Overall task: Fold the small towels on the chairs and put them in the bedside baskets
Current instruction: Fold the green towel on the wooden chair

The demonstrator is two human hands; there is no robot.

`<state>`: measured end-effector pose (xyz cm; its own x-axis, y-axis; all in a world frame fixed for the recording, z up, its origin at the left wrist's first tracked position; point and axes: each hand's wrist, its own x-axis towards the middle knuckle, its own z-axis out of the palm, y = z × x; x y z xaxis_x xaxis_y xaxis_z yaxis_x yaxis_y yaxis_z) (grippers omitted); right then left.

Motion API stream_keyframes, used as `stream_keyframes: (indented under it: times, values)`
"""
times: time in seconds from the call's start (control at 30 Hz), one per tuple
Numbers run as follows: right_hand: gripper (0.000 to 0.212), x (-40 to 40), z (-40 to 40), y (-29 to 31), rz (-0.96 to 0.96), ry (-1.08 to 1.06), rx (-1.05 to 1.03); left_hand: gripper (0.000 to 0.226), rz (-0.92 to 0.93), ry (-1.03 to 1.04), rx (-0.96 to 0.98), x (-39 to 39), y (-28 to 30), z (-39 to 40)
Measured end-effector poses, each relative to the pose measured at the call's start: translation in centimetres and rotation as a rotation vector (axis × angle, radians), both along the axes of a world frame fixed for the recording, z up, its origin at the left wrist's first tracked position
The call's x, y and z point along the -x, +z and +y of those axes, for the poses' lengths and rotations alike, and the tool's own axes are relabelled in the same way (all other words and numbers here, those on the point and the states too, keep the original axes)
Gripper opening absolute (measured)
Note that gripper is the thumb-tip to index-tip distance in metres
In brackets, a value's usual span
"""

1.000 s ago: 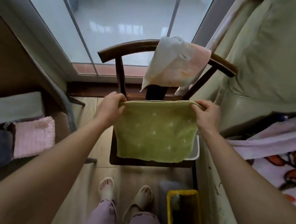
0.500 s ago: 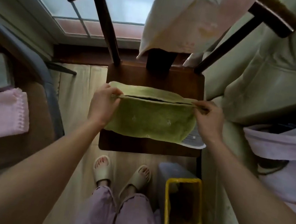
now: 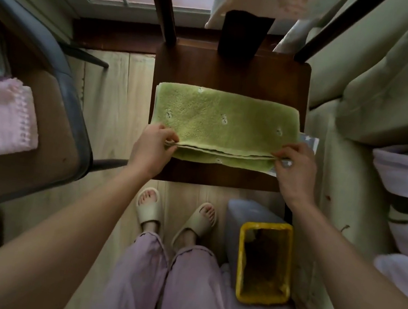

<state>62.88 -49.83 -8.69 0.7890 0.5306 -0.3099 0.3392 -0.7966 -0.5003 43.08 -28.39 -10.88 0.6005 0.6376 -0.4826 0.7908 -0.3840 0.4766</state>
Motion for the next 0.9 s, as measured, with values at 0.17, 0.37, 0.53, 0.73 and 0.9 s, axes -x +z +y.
stream_keyframes:
  times: [0.17,0.37,0.53,0.73,0.9]
  values:
    - [0.018,-0.3,1.1,0.8,0.048,-0.068,-0.171,0.036,-0.159,-0.112,0.025,-2.9,1.3,-1.2]
    - [0.033,-3.4,4.0,1.4,0.296,-0.144,-0.442,0.039,-0.306,-0.146,0.365,-12.5,1.0,-5.3]
    - [0.030,-4.8,-0.1,-1.4,0.224,-0.561,-0.266,0.023,-0.246,0.005,0.429,-14.3,-1.9,-7.2]
    - [0.021,-3.3,-1.6,-3.8,0.690,-0.643,-0.390,0.020,-0.199,0.080,0.402,-14.5,-2.7,-7.7]
    - [0.026,-3.5,-0.2,-2.7,0.885,-0.611,-0.621,0.019,-0.179,0.160,0.471,-14.7,-2.8,-7.5]
